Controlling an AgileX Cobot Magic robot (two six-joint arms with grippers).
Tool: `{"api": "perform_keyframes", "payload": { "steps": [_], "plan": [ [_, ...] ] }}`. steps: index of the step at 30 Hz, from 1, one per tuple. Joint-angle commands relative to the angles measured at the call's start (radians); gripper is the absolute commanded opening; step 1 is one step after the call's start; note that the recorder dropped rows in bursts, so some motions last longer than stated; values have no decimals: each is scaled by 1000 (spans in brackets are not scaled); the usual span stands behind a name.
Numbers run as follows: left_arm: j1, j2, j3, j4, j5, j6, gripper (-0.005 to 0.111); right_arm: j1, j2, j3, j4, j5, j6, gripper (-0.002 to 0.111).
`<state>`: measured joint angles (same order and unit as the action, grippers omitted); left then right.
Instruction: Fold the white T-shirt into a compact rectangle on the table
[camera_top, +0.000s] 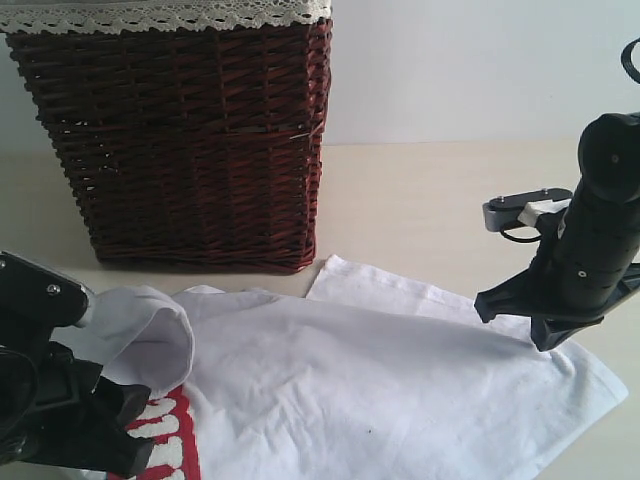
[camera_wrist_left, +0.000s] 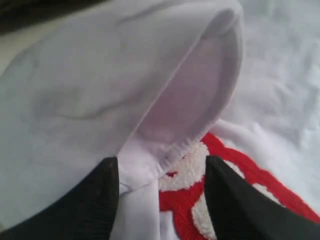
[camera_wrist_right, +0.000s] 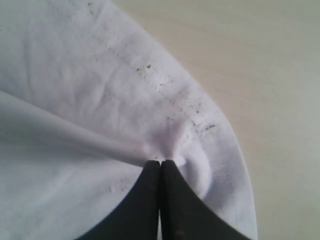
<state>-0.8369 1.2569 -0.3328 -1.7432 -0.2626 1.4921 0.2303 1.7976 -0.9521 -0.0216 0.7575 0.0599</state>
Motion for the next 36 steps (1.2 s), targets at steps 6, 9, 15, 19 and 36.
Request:
{"api": "perform_keyframes", "payload": {
  "steps": [6, 9, 15, 19, 36],
  "plan": [
    [-1, 109, -23, 38, -30, -37, 52, -4, -6, -6, 22, -17, -14, 0],
    [-1, 153, -55, 98, -25, -37, 52, -4, -6, -6, 22, -17, -14, 0],
    [-1, 260, -112, 271, -119, -35, 52, -4, -6, -6, 22, -12, -14, 0],
    [-1, 329, -112, 296, -114, -35, 51, -4, -6, -6, 22, -12, -14, 0],
    [-1, 218, -101, 141, -393, -32, 0, -4, -6, -6, 14, -6, -14, 0]
  ]
}}
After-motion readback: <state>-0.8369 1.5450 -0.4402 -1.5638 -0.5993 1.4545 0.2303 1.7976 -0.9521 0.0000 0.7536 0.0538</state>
